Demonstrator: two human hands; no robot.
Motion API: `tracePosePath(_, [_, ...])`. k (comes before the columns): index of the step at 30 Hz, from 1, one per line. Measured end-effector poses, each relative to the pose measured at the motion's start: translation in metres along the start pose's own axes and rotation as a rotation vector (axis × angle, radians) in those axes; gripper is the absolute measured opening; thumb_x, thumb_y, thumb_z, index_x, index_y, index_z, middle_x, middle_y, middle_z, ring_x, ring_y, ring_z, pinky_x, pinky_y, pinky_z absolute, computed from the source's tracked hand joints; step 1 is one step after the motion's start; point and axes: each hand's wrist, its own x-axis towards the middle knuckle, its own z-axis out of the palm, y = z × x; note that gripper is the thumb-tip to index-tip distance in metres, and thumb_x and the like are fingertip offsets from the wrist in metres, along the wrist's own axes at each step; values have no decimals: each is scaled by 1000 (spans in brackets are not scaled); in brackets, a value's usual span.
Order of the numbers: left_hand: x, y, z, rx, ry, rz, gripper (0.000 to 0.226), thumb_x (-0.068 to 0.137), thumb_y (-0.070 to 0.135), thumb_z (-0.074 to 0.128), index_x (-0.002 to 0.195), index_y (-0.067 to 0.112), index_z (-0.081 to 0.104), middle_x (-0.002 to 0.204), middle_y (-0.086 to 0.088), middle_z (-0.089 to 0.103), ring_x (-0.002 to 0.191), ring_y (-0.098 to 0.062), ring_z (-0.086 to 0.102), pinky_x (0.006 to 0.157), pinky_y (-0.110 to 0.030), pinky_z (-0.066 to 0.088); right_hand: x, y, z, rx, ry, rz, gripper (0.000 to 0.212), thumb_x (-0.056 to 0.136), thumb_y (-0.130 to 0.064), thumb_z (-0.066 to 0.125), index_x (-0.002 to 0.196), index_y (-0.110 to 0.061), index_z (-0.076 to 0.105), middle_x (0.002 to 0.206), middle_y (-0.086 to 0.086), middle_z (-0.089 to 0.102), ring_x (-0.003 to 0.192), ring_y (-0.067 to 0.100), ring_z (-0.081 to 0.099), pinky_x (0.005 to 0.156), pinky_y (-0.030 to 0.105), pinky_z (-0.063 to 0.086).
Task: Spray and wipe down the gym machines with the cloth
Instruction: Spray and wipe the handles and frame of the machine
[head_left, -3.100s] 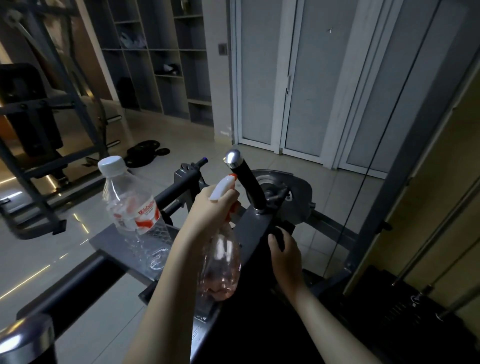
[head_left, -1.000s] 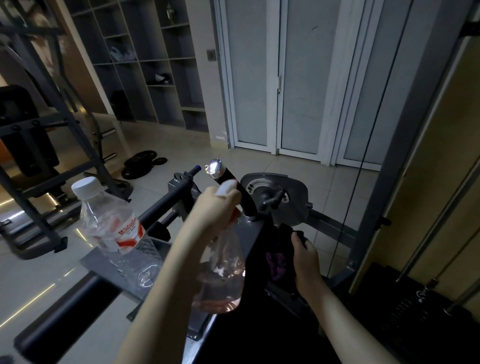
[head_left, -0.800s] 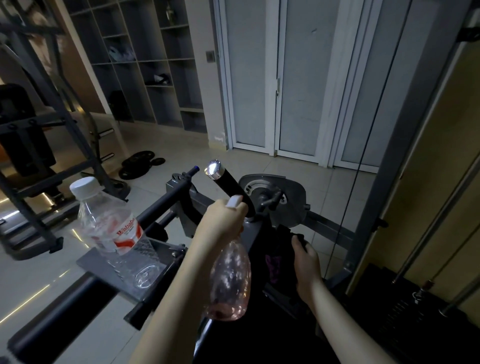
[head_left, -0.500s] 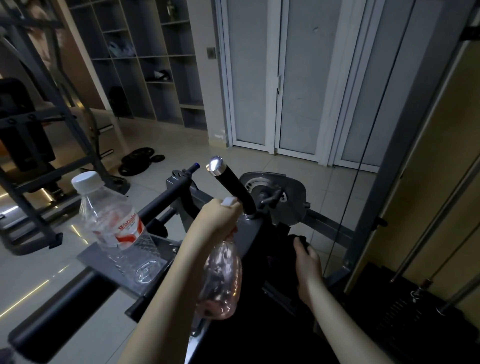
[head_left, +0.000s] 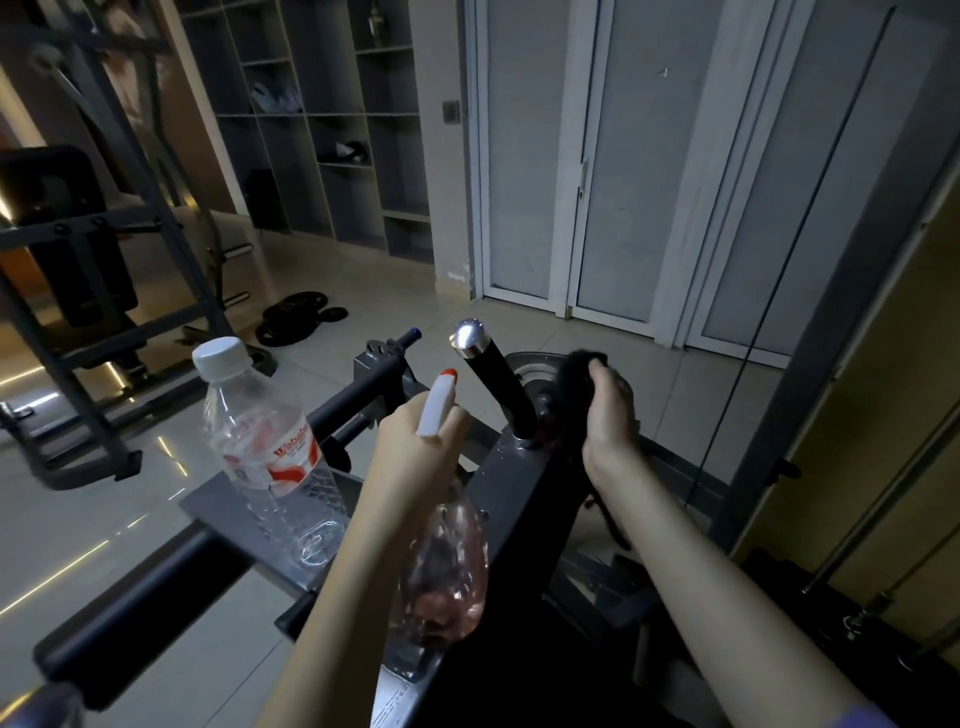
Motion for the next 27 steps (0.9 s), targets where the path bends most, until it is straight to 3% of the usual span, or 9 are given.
tracePosePath(3, [-7,0,-4,0,32,91,30,87,27,43,83,-3,39,71,-21,42,62,-22,34,59,-35,32,-8,2,29,-227,-182,-93,44,99,-40,41,134,-14,47,135,6,50,125,23,46,107,31,32])
tracePosePath(5, [-9,-1,-9,57,47,144,26,80,25,40,84,-1,38,76,-28,42,62,-30,37,60,-38,32,-11,17,35,-270,-238,-88,46,101,-34,36,140,-10,40,139,8,44,130,20,40,96,20,27])
tracePosePath(8, [-10,-4,-13,63,87,149,25,79,24,38,87,0,39,79,-29,44,64,-33,43,60,-41,34,-13,23,33,-312,-225,-121,43,102,-30,34,141,-11,38,140,10,43,131,24,40,96,24,31])
tracePosePath(12, [-11,-3,-10,113,89,190,21,79,24,37,84,4,42,79,-27,45,68,-38,43,58,-46,37,-13,37,25,-355,-228,-167,38,102,-25,34,140,-26,36,143,6,43,131,24,41,107,39,35])
tracePosePath(16, [-14,0,-9,109,91,192,23,80,27,38,80,5,42,77,-26,46,67,-38,43,58,-49,40,-15,59,6,-516,-214,-297,40,100,-14,40,139,-17,41,141,6,45,130,19,44,99,24,37])
tracePosePath(19, [-12,-1,-10,87,94,167,25,78,27,38,82,2,40,80,-29,47,69,-38,48,58,-44,38,-16,67,-7,-685,-200,-369,40,98,-11,43,138,-14,44,139,7,46,127,20,46,99,25,39])
tracePosePath(25, [-16,-4,-11,53,120,138,23,77,26,40,80,3,38,79,-28,44,64,-36,40,58,-41,33,-13,56,-10,-664,-194,-275,34,97,-18,45,130,-14,52,129,6,55,121,24,51,102,37,42])
tracePosePath(27, [-17,-4,-12,48,124,140,23,77,26,39,80,3,37,79,-29,43,61,-31,37,57,-40,33,-14,42,-7,-536,-171,-213,39,99,-23,42,137,-14,45,136,9,51,126,25,47,102,33,39])
